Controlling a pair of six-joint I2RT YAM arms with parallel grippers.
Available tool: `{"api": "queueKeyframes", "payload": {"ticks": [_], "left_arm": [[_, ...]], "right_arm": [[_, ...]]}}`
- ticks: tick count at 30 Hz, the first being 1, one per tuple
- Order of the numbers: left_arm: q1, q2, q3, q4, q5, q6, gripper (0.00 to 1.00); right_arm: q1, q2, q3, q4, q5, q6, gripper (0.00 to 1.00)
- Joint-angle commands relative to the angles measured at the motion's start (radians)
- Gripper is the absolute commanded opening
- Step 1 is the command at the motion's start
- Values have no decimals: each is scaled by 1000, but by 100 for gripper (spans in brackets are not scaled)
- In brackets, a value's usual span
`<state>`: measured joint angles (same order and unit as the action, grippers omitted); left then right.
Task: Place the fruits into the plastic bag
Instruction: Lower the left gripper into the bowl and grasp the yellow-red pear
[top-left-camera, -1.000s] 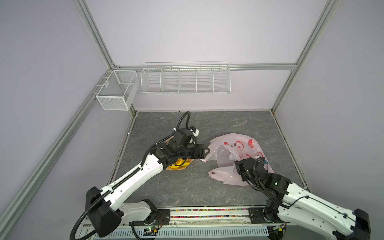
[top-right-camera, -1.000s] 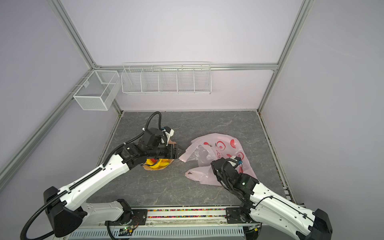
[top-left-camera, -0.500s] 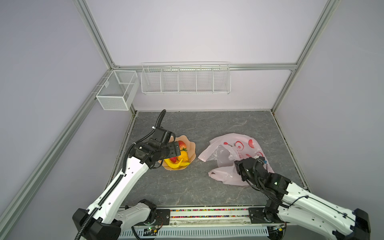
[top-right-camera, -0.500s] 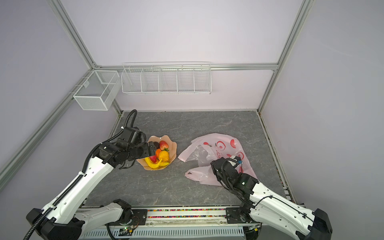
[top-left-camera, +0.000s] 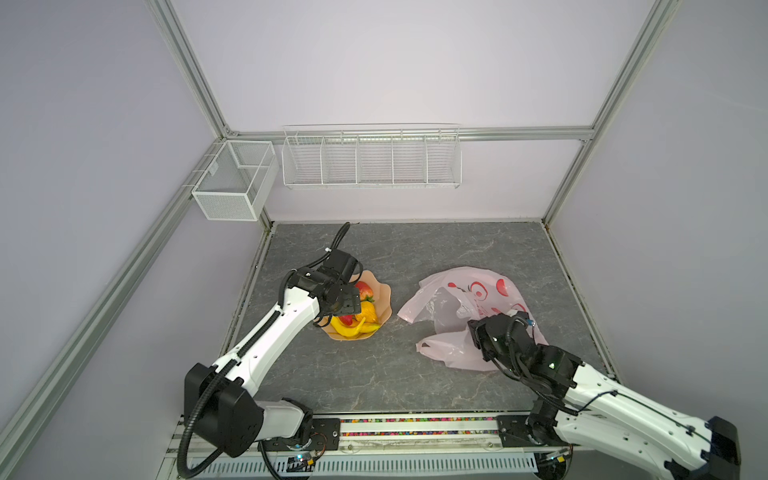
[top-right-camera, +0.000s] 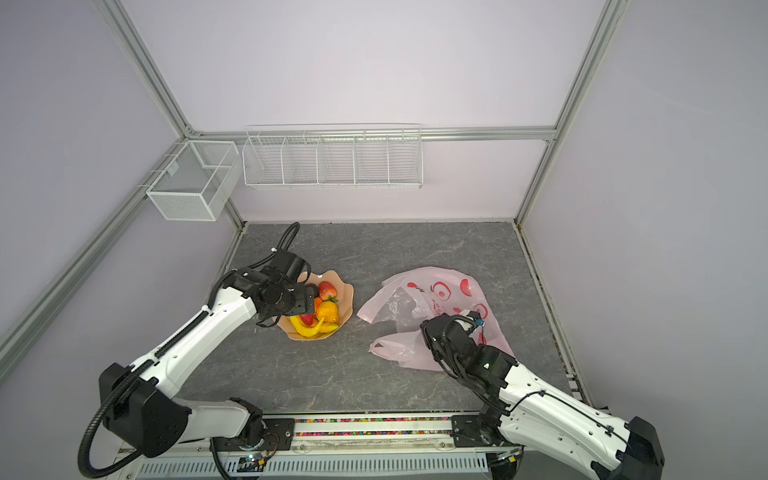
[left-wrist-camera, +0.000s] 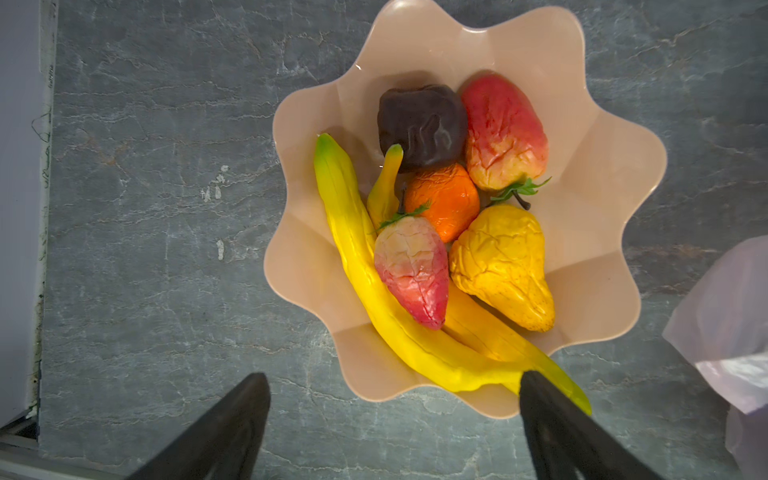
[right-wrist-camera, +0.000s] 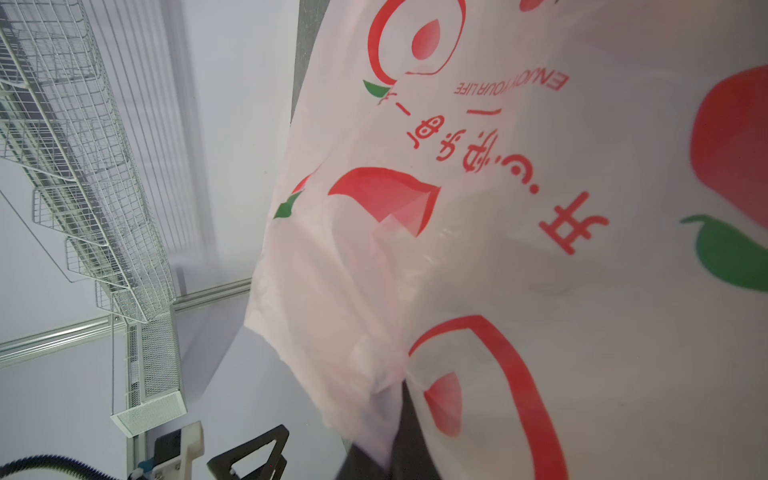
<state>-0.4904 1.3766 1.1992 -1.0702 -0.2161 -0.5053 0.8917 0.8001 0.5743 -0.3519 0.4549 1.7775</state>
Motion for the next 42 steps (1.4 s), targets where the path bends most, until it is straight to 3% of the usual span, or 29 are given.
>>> {"api": "queueKeyframes", "payload": {"ticks": [1, 14, 23, 31, 37, 39, 42], "left_arm": [[10, 63, 34, 22, 4, 12, 93], [52, 298, 41, 103, 80, 0, 77], [64, 347, 23, 139, 106, 3, 50], [65, 303, 27, 115, 100, 9, 32], [65, 201, 71, 91, 120, 26, 28], [63, 142, 82, 109, 167, 49, 28], [60, 47, 67, 198, 337, 118, 28]], "right_arm": [[-5, 4, 26, -16, -19, 49, 6], [-10, 0, 39, -32, -14, 39, 6], [-14, -11, 38, -43, -12, 39, 6], [-17, -14, 40, -48, -17, 41, 6], [-17, -19, 41, -55, -17, 37, 6], [-17, -21, 41, -56, -16, 38, 6], [-17, -24, 41, -59, -15, 35, 6]]}}
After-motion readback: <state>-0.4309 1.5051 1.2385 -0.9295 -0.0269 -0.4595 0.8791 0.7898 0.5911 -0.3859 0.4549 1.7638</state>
